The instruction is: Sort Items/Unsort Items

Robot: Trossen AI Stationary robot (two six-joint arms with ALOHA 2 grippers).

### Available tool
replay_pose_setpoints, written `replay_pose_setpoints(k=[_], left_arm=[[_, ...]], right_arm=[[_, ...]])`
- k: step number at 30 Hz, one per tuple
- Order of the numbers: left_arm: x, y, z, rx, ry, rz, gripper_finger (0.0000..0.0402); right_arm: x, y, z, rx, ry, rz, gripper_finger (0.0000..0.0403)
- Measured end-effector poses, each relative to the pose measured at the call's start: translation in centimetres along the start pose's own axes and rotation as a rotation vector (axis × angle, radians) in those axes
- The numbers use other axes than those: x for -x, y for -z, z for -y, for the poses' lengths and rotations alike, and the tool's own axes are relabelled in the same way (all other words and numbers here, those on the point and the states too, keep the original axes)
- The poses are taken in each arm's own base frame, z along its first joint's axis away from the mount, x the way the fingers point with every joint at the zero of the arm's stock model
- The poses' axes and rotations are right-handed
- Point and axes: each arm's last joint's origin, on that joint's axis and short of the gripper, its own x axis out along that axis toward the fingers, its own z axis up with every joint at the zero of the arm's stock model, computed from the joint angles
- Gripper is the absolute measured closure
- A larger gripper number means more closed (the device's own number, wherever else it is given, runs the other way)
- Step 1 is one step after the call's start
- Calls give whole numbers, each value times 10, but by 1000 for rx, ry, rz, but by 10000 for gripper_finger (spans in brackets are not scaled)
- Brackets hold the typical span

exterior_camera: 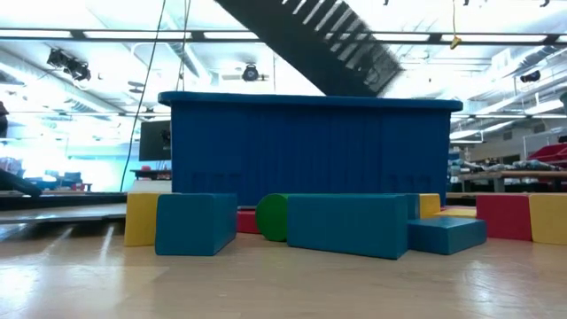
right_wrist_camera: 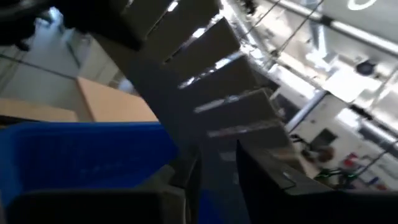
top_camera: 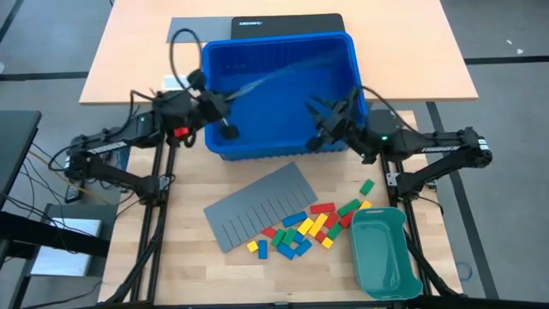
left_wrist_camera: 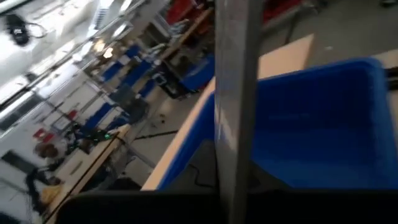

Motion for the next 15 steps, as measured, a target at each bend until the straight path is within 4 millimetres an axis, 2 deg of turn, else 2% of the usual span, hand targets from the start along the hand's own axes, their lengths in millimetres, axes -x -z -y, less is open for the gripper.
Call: replay_pose_setpoints(k=[4, 9, 12, 15], left_arm=[[7, 19, -8, 57, -5, 107, 399], [16, 46, -6, 95, 21, 253, 400], [15, 64, 2, 84, 72, 308, 400], [15, 78, 4, 97, 62, 342, 400]], right_arm=[[8, 1, 25, -29, 17, 22, 298], [14, 9, 46, -155, -182, 144, 311], [12, 13, 54, -217, -295, 208, 321], [7, 17, 55, -228, -318, 199, 325]])
